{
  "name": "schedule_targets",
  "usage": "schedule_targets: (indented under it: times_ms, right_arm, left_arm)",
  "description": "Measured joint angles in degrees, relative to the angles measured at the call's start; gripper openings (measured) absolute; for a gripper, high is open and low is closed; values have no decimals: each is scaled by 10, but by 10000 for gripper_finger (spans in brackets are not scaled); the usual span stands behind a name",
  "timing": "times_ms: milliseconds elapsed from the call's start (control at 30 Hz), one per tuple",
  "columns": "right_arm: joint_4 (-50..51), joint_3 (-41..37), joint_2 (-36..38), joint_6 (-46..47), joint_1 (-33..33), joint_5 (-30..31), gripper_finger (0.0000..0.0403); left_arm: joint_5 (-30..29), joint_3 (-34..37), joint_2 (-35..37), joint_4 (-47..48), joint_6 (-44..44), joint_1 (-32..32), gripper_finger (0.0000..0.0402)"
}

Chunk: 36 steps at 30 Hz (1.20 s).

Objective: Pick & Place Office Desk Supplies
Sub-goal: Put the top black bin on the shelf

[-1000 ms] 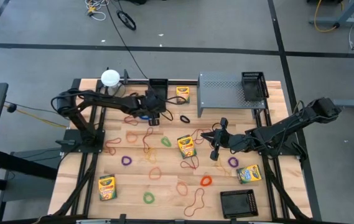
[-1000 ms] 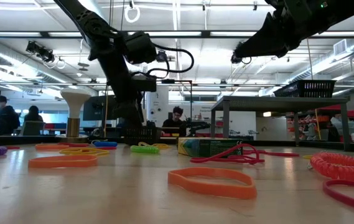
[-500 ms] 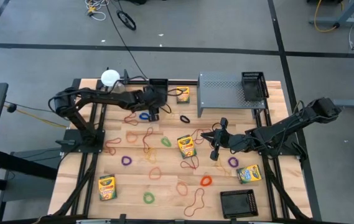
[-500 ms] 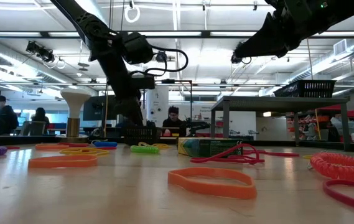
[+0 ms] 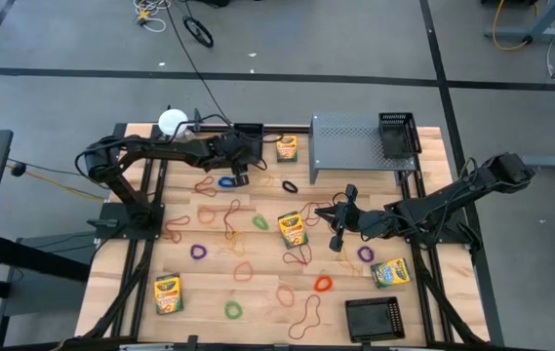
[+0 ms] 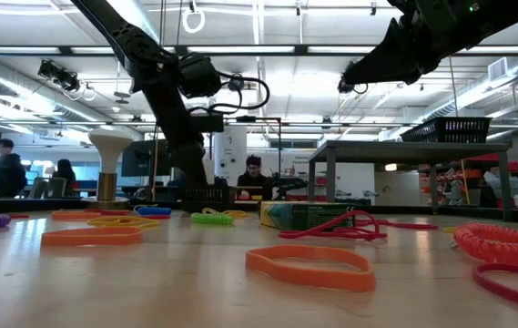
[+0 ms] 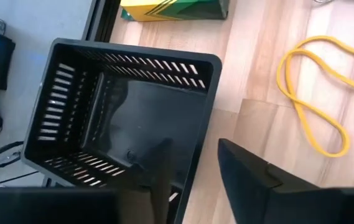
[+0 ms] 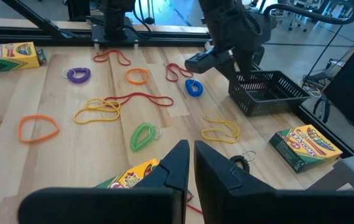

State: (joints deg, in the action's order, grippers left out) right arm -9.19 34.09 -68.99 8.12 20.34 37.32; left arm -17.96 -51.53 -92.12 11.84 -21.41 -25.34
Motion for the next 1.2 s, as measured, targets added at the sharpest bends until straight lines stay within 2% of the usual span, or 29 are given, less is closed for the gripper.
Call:
schedule_targets:
  times_ms: [200, 533, 800, 1000, 1200]
  right_arm:
    - [0, 0, 0, 0, 0, 0, 34]
    - [0, 0, 0, 0, 0, 0, 34]
    - [0, 0, 0, 0, 0, 0, 34]
    - [0, 0, 0, 0, 0, 0, 34]
    - [0, 0, 0, 0, 0, 0, 34]
  left_arm:
    - [-11, 0, 0, 0, -5, 0, 96]
    - [5, 0, 0, 0, -11, 0, 103]
    - [6, 1, -29, -1, -12, -10, 99]
    - [-2, 1, -34, 0, -25, -2, 61]
    - [0, 1, -11, 5, -36, 21, 13]
